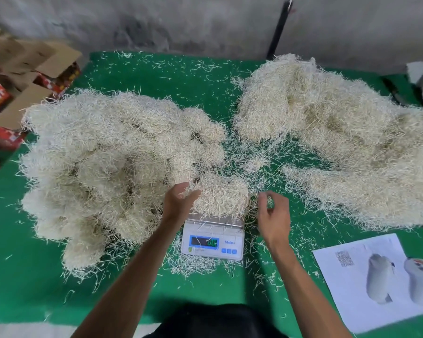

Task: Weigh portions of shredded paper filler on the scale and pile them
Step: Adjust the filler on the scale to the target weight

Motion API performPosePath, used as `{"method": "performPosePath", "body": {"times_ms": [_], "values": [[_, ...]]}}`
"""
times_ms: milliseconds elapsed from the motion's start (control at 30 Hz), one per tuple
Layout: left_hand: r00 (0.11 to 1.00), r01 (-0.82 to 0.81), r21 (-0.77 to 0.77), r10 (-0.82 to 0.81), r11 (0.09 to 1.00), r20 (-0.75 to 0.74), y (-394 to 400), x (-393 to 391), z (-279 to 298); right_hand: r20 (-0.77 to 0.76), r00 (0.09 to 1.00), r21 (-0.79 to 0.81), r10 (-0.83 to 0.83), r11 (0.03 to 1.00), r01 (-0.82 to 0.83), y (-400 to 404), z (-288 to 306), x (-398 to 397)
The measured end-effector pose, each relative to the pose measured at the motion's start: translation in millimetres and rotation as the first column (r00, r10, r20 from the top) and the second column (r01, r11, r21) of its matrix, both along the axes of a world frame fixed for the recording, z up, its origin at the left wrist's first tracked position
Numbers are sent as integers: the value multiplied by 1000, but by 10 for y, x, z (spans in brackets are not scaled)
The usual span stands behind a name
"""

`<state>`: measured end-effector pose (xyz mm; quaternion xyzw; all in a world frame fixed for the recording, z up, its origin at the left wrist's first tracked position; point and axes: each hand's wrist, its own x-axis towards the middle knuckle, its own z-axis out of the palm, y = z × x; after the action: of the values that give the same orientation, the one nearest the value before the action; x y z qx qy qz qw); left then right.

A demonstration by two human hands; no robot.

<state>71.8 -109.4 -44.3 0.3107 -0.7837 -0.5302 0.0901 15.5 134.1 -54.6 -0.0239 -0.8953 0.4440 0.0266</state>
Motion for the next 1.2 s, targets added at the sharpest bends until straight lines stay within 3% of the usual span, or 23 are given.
{"method": "performPosePath", "body": {"times_ms": [133, 767, 1200], "values": [[999, -39, 51, 40, 998, -20, 23, 125, -73, 47, 999, -54, -28, 998, 30, 23, -13, 6], [998, -64, 140, 65, 988, -5, -53, 291, -159, 114, 978, -24, 173, 985, -172, 74, -99, 51], [996, -86, 49, 88, 995, -24, -12, 24, -153, 112, 982, -162, 153, 978, -134, -234, -76, -135]]}}
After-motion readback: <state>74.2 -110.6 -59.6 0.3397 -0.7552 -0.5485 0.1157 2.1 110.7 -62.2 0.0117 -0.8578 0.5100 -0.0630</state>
